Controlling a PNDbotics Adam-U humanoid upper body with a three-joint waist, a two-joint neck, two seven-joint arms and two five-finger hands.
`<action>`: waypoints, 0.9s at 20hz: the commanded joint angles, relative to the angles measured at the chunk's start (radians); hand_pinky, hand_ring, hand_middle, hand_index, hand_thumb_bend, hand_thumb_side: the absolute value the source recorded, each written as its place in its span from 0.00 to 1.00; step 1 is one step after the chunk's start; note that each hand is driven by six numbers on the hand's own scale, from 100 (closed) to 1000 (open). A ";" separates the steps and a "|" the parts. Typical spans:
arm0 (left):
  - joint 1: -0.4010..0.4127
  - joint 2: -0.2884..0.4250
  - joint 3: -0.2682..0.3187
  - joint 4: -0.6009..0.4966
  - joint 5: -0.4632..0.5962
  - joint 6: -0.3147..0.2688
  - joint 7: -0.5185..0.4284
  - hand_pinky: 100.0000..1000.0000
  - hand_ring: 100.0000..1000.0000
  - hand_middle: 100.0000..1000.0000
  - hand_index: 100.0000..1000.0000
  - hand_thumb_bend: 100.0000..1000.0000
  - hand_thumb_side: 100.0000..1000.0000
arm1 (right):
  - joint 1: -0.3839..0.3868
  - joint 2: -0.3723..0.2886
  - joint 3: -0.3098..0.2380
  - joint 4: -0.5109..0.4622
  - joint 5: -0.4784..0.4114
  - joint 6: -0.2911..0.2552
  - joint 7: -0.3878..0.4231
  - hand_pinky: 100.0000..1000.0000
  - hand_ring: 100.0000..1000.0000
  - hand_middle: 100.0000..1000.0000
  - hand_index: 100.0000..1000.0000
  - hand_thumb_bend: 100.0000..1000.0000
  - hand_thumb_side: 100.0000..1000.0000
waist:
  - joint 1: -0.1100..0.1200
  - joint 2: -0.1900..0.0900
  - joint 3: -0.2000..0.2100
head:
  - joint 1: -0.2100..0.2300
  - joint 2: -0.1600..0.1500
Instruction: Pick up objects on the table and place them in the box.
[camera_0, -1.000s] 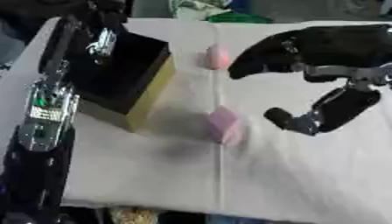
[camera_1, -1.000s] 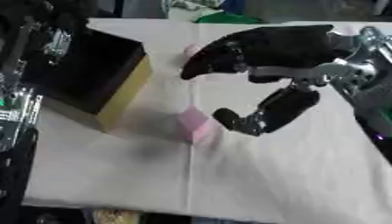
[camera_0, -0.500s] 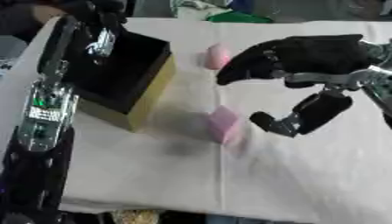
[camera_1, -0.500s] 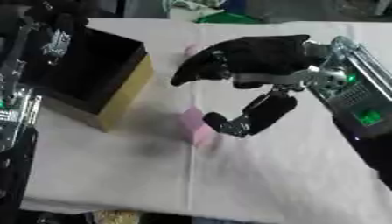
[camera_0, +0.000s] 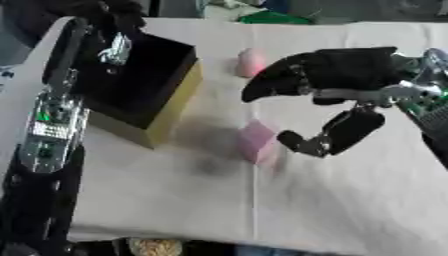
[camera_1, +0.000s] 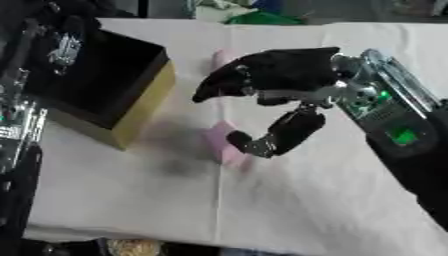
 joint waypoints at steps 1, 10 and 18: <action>-0.019 0.013 -0.001 -0.014 0.004 -0.002 -0.004 0.59 0.48 0.50 0.71 0.00 0.50 | -0.010 0.005 -0.005 0.024 0.027 -0.127 0.106 0.91 0.92 0.89 0.98 0.00 0.51 | 0.001 -0.014 0.003 | -0.002 0.005; -0.022 0.011 -0.001 -0.016 0.004 -0.003 -0.007 0.59 0.48 0.50 0.71 0.00 0.50 | 0.001 0.025 0.006 0.080 0.070 -0.143 0.089 0.91 0.92 0.88 0.98 0.00 0.56 | 0.002 -0.013 0.009 | -0.001 0.005; -0.023 0.011 -0.001 -0.016 0.004 -0.004 -0.008 0.59 0.48 0.50 0.71 0.00 0.50 | 0.009 0.037 0.019 0.102 0.085 -0.154 0.088 0.91 0.91 0.88 0.98 0.00 0.60 | 0.002 -0.014 0.009 | 0.001 0.005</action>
